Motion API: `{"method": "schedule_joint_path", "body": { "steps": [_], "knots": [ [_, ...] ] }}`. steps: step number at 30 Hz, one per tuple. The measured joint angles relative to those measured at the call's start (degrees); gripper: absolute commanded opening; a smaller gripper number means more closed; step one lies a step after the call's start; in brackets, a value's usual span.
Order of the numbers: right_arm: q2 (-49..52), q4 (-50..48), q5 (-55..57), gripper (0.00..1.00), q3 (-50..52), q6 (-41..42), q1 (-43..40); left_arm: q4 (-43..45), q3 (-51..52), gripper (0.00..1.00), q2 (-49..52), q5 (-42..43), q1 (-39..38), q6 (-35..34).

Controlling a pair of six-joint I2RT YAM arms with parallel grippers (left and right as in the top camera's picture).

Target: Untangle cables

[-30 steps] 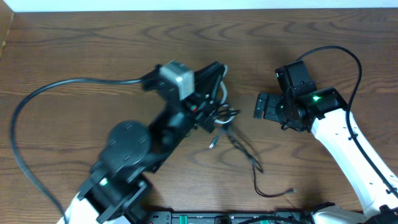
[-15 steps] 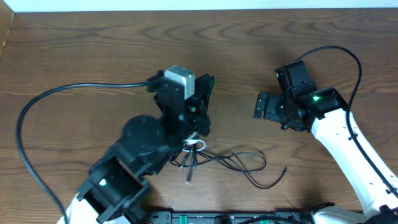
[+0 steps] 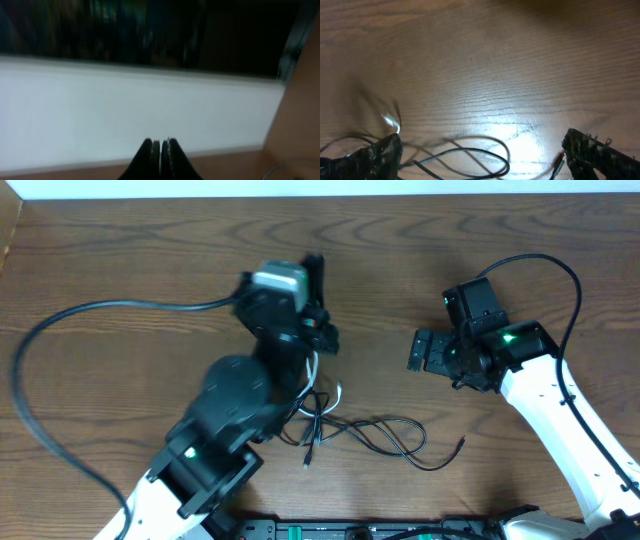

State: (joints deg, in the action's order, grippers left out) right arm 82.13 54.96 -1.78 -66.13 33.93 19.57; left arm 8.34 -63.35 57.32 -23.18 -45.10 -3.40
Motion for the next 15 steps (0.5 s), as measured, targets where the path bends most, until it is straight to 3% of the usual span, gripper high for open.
{"method": "schedule_joint_path", "body": {
  "steps": [3, 6, 15],
  "knots": [
    [0.0, 0.0, 0.0, 0.99, 0.0, 0.0, 0.0, 3.0, -0.1, 0.07, -2.2, -1.1, 0.0, 3.2],
    [0.0, 0.0, 0.0, 0.99, 0.0, 0.0, 0.0, -1.3, -0.4, 0.08, -3.7, -1.6, 0.0, 4.9],
    [0.0, -0.1, 0.0, 0.99, 0.1, 0.0, 0.0, -33.9, -0.7, 0.07, -1.1, -2.3, 0.0, 3.0]
  ]
}}
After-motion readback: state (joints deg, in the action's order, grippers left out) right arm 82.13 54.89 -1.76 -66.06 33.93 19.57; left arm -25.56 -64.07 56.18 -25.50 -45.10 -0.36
